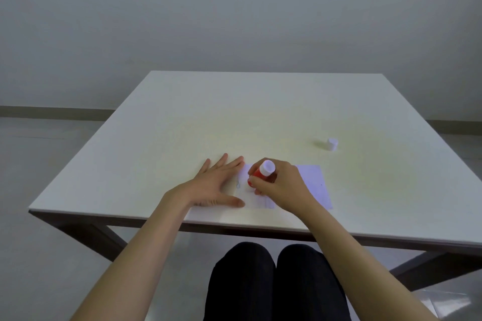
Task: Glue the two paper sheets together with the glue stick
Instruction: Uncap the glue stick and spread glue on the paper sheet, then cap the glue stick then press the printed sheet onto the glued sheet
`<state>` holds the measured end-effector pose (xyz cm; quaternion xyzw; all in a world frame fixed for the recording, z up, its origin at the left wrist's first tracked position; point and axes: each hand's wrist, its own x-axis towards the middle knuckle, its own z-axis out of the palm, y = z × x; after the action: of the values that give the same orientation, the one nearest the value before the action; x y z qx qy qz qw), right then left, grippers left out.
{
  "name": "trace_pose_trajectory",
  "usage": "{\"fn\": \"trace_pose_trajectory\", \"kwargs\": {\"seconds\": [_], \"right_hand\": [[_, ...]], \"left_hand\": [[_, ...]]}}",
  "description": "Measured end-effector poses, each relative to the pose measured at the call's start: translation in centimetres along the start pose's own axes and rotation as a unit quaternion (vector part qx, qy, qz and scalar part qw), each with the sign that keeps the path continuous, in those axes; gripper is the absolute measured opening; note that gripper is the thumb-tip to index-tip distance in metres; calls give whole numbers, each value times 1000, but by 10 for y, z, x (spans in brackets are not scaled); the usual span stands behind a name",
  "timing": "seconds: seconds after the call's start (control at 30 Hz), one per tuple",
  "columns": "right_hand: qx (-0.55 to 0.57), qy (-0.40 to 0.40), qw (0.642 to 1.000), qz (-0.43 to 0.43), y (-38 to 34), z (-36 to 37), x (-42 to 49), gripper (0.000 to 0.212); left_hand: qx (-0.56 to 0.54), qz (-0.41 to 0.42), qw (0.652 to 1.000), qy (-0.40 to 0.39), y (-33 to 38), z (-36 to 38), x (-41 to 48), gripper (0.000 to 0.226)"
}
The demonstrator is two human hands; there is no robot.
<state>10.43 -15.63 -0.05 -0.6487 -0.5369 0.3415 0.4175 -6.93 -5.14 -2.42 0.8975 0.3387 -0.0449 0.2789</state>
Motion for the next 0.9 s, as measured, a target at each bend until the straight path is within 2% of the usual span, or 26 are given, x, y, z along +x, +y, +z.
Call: {"fn": "trace_pose_trajectory", "kwargs": {"seconds": [0.1, 0.23, 0.27, 0.33, 0.4, 0.5, 0.6, 0.7, 0.8, 0.9], "right_hand": [[-3, -5, 1000, 8, 0, -10, 1, 4], [30, 113, 992, 46, -1, -26, 5, 5], [56, 137, 988, 51, -1, -29, 4, 5], [174, 149, 971, 67, -3, -34, 0, 5], [338, 127, 928, 95, -7, -35, -4, 3], [521, 109, 828, 177, -14, -30, -8, 9], [630, 88, 742, 211, -20, -20, -12, 4], [689, 64, 688, 218, -25, -7, -16, 10], [700, 56, 679, 215, -30, 0, -17, 8], [658, 27, 723, 207, -29, 2, -19, 10]], "left_hand": [[15, -5, 1000, -4, 2, -1, -1, 100], [22, -4, 1000, -1, 4, -3, -3, 96], [10, -3, 1000, 3, 3, -3, -3, 96], [-11, -1, 1000, 6, 4, -3, -5, 96], [-38, -7, 999, 7, 7, -5, -6, 94], [-150, -43, 986, 65, 16, -8, -11, 82], [-256, -23, 945, 203, 40, -8, -15, 59], [-330, 44, 898, 289, 77, -3, -14, 31], [-411, 27, 838, 357, 96, 4, -11, 19], [-436, 11, 809, 393, 99, 6, -10, 15]]}}
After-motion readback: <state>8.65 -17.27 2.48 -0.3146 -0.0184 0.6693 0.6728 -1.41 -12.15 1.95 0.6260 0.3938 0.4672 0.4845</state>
